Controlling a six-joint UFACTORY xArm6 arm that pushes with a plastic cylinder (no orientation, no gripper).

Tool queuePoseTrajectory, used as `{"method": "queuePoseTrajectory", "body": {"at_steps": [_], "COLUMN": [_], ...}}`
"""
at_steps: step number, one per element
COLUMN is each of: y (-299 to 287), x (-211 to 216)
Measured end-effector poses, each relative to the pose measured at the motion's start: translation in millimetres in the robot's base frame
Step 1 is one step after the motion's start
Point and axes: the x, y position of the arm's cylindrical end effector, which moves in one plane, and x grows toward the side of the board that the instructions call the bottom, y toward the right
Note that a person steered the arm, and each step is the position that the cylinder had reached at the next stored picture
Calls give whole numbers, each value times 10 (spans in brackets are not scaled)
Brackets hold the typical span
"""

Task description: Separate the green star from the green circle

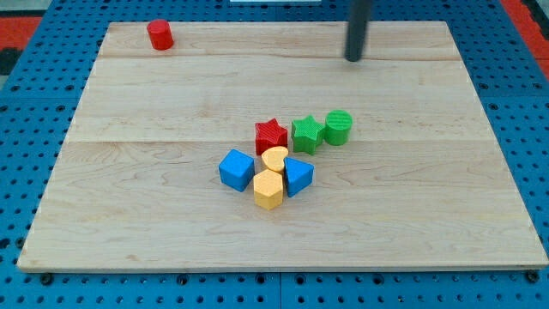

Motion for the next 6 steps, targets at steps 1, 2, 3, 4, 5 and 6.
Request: {"method": "queuePoseTrajectory", "body": {"at_steps": [1,2,3,4,5,6], "y": [287,-292,-988,-1593,-1766,-1553], "x": [1134,2021,1824,1213,781,768]}}
